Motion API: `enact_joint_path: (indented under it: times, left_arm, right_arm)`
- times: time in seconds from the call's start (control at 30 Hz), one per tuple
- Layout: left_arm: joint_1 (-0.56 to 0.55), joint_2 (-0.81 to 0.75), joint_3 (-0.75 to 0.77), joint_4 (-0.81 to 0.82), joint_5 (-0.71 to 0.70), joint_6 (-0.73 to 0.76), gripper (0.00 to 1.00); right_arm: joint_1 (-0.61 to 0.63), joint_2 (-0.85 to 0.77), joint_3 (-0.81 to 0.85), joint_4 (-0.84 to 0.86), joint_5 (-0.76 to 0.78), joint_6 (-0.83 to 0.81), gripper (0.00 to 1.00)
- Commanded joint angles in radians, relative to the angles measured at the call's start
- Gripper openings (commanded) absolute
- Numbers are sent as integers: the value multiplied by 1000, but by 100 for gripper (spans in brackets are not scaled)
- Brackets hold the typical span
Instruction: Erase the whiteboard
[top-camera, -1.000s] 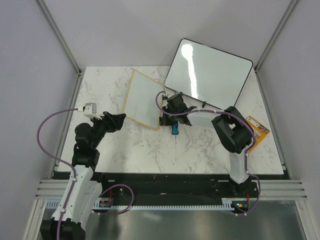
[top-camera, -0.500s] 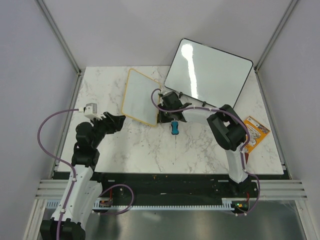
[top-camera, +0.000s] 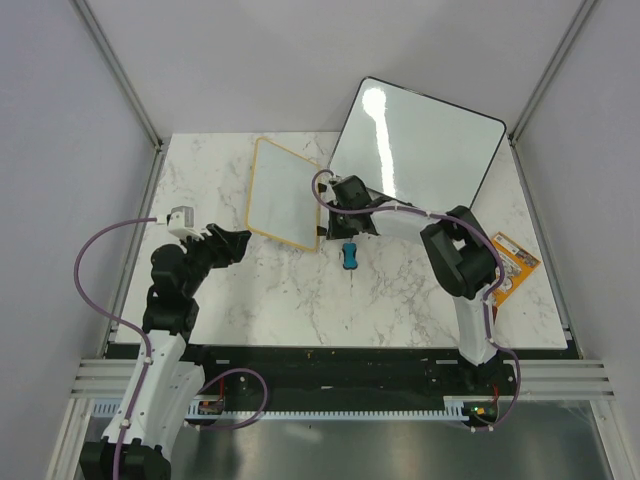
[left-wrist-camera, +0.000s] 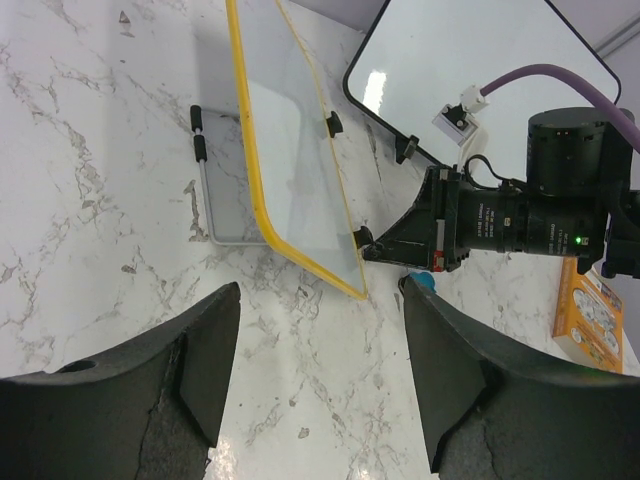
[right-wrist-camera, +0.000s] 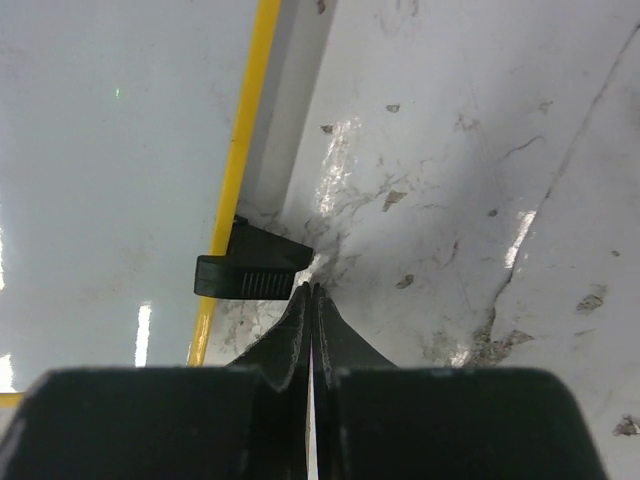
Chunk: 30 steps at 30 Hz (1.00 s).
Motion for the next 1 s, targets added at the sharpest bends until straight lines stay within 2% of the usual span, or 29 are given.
enact_joint_path:
  times: [0.0,0.2,0.37,0.7,0.97]
  left_arm:
    - [-4,1,44,5,9,21,72]
    - [-4,5,41,5,12,23,73]
    - [-4,8,40,5,12,23,73]
    - [-4,10,36,11,15,15,73]
    - [-4,-13,43,-7,18,9,73]
  right_arm:
    - [-26,73,9,-119,87,-28,0]
    - [-32,127,81,-136,127,-37,1]
    - [-26,156,121,-141,60,-34,1]
    - [117,155,92,-132,45,58,1]
    - [221,253,228,-118,22,132,2]
